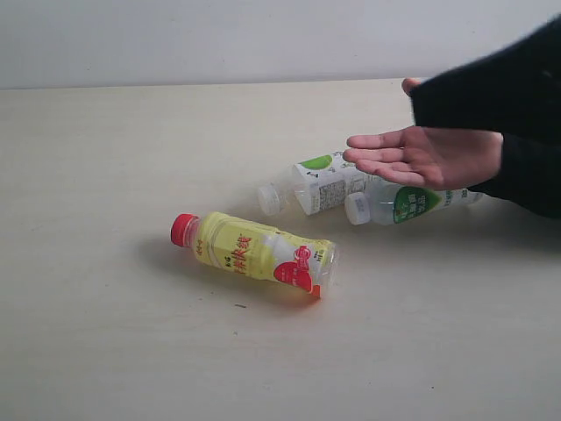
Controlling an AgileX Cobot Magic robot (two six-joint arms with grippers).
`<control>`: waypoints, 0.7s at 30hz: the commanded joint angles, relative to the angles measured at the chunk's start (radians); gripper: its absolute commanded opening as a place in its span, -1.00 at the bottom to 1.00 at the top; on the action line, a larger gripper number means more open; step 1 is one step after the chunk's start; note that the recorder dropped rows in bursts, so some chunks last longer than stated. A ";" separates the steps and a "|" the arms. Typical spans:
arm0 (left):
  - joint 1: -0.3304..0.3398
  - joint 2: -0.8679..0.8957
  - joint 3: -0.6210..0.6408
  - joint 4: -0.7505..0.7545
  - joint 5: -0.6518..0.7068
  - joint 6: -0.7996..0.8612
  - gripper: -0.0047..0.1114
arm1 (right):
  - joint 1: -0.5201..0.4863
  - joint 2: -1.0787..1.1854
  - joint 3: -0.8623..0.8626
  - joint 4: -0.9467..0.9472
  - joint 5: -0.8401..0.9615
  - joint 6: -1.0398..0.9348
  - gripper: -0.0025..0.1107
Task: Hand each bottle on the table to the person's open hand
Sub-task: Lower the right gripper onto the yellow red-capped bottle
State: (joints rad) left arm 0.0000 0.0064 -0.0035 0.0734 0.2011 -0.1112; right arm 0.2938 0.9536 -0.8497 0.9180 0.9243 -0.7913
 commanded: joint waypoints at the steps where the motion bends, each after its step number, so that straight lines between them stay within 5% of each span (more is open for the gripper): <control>1: 0.000 -0.006 0.003 0.003 -0.002 0.002 -0.92 | 0.043 0.241 -0.133 0.022 0.039 -0.074 -0.77; 8: 0.000 -0.006 0.003 0.003 -0.002 0.002 -0.92 | 0.250 0.528 -0.274 -0.171 -0.009 -0.119 -0.77; 16: 0.000 -0.006 0.003 0.003 -0.002 0.002 -0.92 | 0.386 0.806 -0.485 -0.659 0.033 0.219 -0.74; 21: 0.000 -0.006 0.003 0.003 -0.002 0.002 -0.92 | 0.422 0.928 -0.583 -0.733 0.076 0.264 -0.25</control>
State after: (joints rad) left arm 0.0000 0.0064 -0.0035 0.0734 0.2011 -0.1112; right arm 0.7015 1.8350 -1.3893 0.2199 0.9817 -0.5512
